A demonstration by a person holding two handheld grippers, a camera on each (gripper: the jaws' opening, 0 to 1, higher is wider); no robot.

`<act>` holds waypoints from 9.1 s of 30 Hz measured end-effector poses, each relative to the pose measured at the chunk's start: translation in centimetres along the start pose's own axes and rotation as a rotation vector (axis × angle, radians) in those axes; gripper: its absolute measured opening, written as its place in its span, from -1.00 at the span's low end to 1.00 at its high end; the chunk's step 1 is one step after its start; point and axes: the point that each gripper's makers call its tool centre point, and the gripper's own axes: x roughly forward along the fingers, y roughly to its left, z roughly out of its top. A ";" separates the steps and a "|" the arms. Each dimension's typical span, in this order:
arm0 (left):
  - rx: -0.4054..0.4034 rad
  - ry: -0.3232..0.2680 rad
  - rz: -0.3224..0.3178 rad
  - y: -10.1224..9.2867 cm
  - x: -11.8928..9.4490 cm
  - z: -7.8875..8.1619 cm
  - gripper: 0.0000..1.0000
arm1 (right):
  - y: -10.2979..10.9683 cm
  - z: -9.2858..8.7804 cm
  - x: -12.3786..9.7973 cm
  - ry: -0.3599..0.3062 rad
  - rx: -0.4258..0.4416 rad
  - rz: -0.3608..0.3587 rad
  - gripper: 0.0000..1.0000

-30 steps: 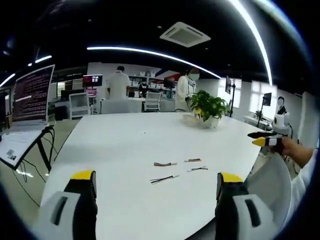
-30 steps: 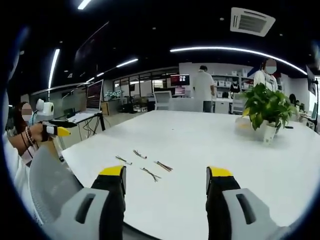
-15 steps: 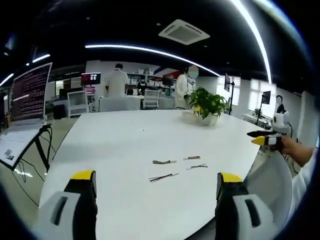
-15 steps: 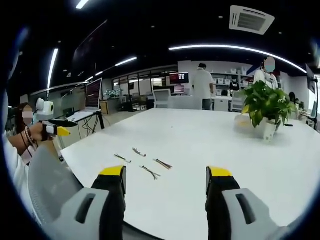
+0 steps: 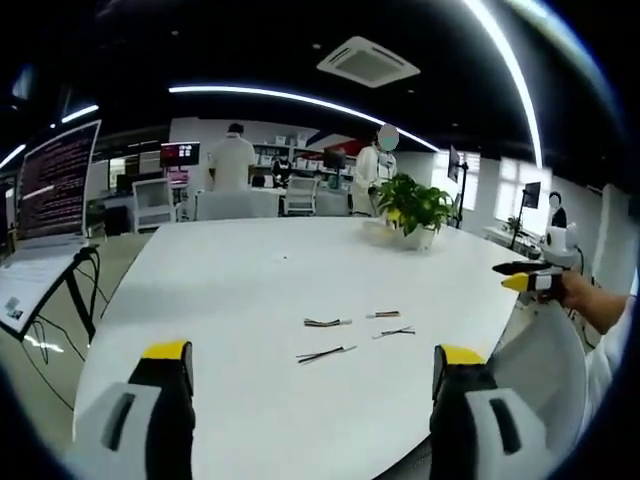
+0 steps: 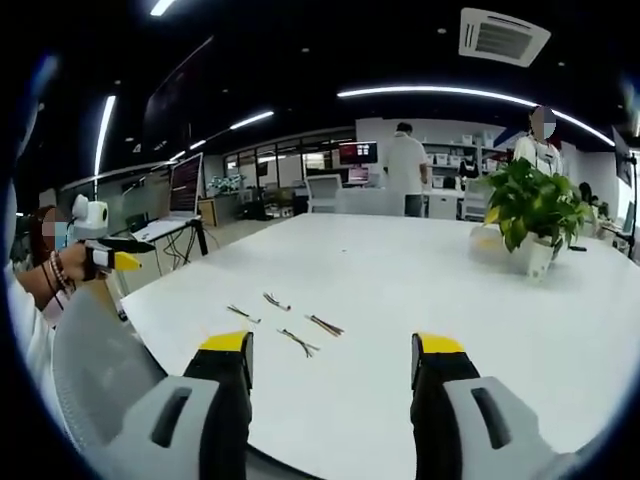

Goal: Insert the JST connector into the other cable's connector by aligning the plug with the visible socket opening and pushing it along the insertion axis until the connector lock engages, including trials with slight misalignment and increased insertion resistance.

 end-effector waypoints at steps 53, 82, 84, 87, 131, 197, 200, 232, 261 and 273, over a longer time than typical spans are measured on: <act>0.034 0.024 -0.080 2.0 7.7 2.7 0.92 | -2.2 0.7 7.0 0.075 -0.053 0.058 0.18; 0.152 -0.010 -0.181 2.2 12.4 5.9 0.93 | -2.6 2.8 10.9 0.048 -0.080 0.136 0.03; 0.183 -0.012 -0.210 1.9 12.8 5.9 0.93 | -2.7 2.9 11.1 0.050 -0.092 0.153 0.01; 0.208 -0.017 -0.247 1.6 13.4 6.0 0.91 | -2.8 2.9 11.4 0.055 -0.122 0.165 -0.03; 0.393 0.008 -0.781 -5.2 21.4 1.0 0.17 | 2.5 -0.5 17.5 0.227 -0.348 0.552 -0.42; 0.426 0.160 -0.847 -6.8 25.9 -7.6 -0.95 | 3.5 -8.3 24.3 0.340 -0.361 0.637 -0.85; 0.422 0.158 -0.851 -6.8 25.9 -7.6 -0.96 | 3.5 -8.3 24.2 0.338 -0.358 0.641 -0.88; 0.475 0.161 -0.876 -7.1 24.6 -7.4 -0.99 | 5.3 -7.0 23.1 0.321 -0.440 0.738 -0.92; 0.520 0.161 -0.899 -8.4 23.5 -7.2 -1.00 | 7.6 -6.7 23.9 0.323 -0.495 0.793 -0.93; 0.515 0.157 -0.905 -8.5 23.5 -7.1 -1.00 | 7.9 -7.1 23.9 0.335 -0.503 0.801 -0.93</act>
